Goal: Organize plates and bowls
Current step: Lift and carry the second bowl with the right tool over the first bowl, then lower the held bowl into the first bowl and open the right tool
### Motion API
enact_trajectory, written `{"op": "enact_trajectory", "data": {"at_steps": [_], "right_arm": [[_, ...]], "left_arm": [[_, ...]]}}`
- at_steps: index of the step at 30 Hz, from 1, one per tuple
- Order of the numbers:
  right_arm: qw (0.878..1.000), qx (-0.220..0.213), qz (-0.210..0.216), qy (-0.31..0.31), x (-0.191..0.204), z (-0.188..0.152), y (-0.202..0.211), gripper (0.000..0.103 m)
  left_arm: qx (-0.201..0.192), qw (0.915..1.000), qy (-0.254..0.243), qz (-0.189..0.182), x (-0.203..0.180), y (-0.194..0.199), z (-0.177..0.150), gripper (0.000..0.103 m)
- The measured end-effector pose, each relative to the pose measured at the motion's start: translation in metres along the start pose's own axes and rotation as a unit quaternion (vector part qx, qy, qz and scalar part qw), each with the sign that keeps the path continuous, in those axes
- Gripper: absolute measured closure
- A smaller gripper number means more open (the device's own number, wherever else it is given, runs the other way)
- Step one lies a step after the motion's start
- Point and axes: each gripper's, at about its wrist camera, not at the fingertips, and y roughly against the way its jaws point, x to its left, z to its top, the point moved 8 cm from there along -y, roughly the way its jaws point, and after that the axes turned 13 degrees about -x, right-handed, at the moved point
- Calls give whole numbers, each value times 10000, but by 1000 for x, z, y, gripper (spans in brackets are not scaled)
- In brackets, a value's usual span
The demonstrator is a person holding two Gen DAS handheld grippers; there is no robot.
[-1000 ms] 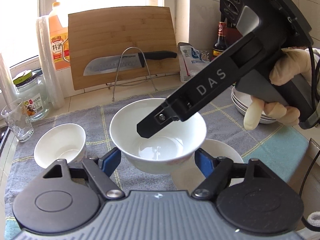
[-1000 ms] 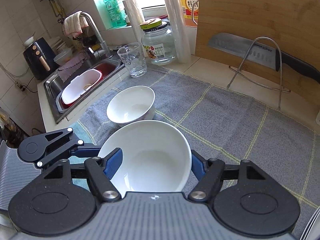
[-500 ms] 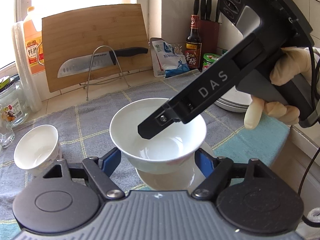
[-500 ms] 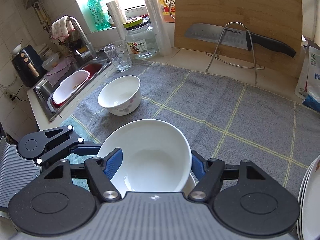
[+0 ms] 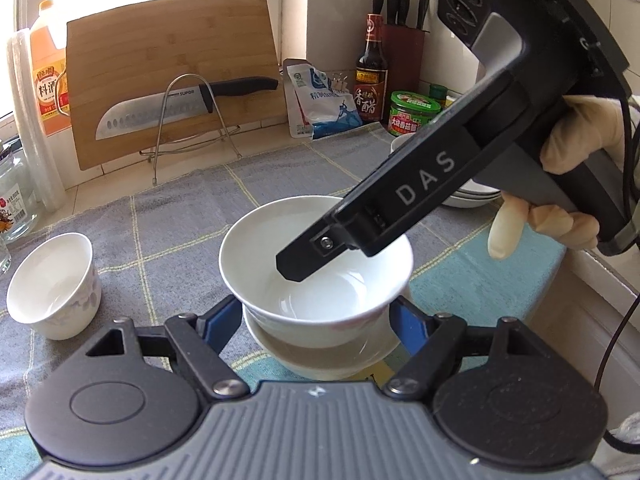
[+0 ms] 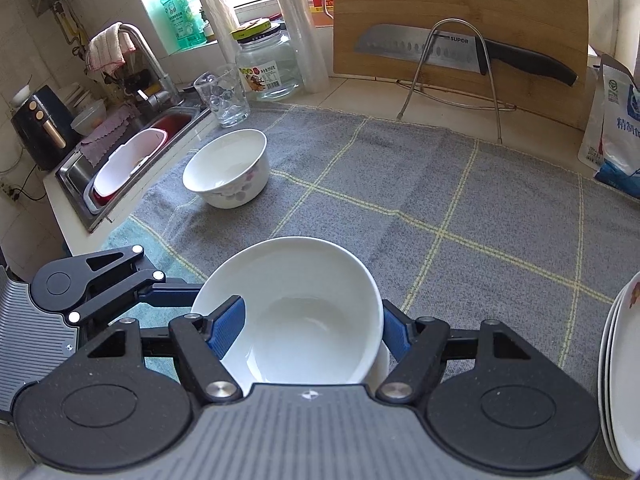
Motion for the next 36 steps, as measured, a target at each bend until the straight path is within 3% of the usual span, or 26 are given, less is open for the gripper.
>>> {"op": "enact_trajectory", "data": {"at_steps": [21,25,32,36], "right_arm": [[9999,76,-74,-18,-2,-13,-1,26],[9999,67,-79,-41,-1,-14,-1,25],[9999,10,-113,82,3,-12,0,5],[9999,-43,-113,106,4,-10,0,0]], "left_arm": [[164,9998,-61,-76,-6,-5,-9,22],[185,9997,-89,-103,-5,-8,-10,15],[75,9999,-4,-145,1,-4,-7,7],[50,9999,-13,-140,5,2,-6,5]]}}
